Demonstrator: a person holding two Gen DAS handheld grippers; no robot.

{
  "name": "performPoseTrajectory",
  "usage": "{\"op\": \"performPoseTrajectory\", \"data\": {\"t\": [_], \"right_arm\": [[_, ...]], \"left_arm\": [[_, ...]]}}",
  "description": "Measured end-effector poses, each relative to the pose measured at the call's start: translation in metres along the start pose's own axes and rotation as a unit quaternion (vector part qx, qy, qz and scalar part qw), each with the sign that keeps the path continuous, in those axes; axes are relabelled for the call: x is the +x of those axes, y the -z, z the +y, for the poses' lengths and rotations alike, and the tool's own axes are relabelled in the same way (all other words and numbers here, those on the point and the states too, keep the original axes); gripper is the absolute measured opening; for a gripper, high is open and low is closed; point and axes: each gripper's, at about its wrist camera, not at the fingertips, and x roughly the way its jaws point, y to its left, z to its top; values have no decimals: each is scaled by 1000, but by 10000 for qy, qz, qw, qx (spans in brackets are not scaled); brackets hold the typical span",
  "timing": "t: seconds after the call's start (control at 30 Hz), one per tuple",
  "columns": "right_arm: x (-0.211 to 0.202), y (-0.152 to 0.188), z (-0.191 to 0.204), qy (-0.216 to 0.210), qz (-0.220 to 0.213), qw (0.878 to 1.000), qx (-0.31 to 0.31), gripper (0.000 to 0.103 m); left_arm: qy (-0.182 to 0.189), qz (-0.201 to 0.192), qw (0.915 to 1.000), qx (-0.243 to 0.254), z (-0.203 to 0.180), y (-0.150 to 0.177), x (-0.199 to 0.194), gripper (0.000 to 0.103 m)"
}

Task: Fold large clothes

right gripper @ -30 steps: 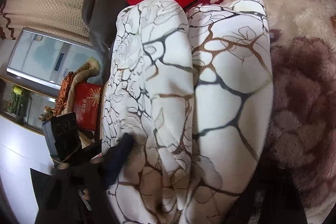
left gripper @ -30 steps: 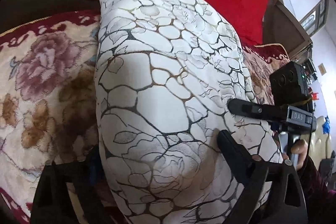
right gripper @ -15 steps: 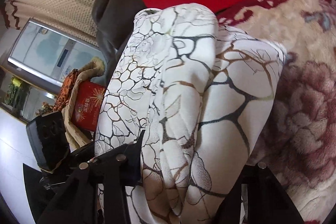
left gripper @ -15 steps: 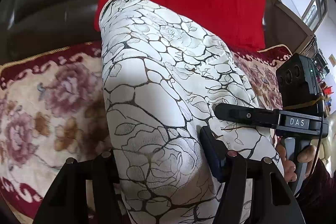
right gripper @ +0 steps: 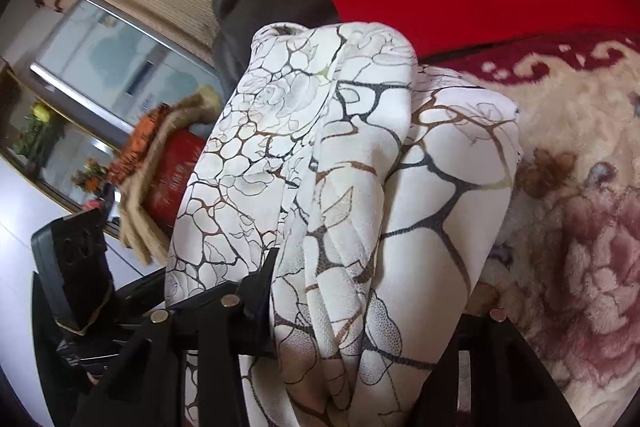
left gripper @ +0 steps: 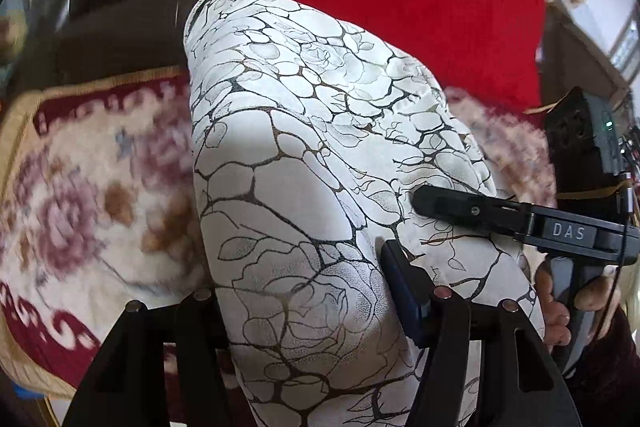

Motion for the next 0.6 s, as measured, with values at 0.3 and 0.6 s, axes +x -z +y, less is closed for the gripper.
{"op": "performPoseTrajectory", "data": {"t": [0.3, 0.6], "right_arm": [[-4, 6, -16, 422, 190, 9987, 231, 52], [-70, 28, 13, 946, -311, 9946, -301, 52]], "left_arm": [[-436, 40, 9990, -28, -2, 9, 3, 71], [-1308, -650, 9890, 235, -18, 32, -43, 71]]}}
